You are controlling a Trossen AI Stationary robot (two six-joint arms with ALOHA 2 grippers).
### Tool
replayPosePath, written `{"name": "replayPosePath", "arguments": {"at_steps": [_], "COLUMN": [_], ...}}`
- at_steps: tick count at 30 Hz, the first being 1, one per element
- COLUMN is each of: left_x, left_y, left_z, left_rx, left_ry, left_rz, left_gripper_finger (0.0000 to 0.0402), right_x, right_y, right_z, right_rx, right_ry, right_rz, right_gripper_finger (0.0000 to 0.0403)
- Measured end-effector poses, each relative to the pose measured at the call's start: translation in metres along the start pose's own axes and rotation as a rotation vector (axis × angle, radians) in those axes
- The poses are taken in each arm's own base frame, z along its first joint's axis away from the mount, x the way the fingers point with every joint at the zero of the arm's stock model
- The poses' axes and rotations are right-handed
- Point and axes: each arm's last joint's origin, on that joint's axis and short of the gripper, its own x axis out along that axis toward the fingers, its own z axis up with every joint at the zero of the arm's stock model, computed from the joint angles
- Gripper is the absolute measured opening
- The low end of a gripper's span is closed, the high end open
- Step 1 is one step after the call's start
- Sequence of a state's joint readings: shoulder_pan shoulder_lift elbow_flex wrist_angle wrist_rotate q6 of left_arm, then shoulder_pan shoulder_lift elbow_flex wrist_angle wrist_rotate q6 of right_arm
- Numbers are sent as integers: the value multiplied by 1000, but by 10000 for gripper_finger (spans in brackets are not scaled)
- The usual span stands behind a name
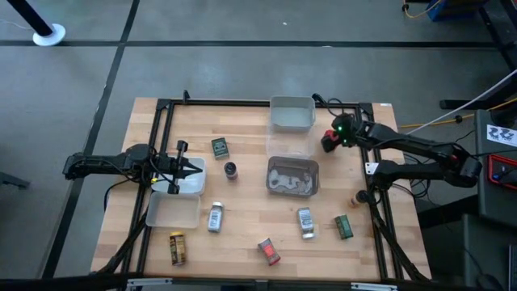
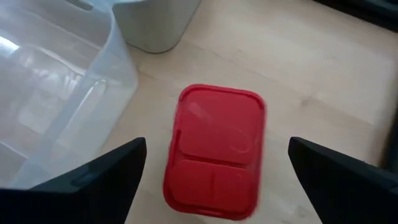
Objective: Sort spices by type
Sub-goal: Put the top red seasoning can into the gray bin
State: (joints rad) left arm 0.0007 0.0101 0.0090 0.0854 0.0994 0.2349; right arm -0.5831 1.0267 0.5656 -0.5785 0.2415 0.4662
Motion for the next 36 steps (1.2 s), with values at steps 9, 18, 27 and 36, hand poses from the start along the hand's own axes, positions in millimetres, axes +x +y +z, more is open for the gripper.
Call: {"name": "replayPosePath", "arguments": {"at_steps": [9,18,27,36], "left_x": [0,0,0,0], "left_y": [0,0,0,0], "left_z": [0,0,0,0], "left_rx": [0,0,0,0], "left_ry": [-1,-1,-1,-1], "left_rz": [0,0,0,0], "left_gripper_finger": [0,0,0,0], "right_x": [10,10,10,10], "right_y": [-3,-2,-1,-1], "right_z": [-11,-9,-8,-8], "right_rx": [-4,3,6,8], "right_ry": [15,-12,-25,-24], "right_rz": [-8,5,11,11], "right_gripper_finger": [392,392,391,330]}}
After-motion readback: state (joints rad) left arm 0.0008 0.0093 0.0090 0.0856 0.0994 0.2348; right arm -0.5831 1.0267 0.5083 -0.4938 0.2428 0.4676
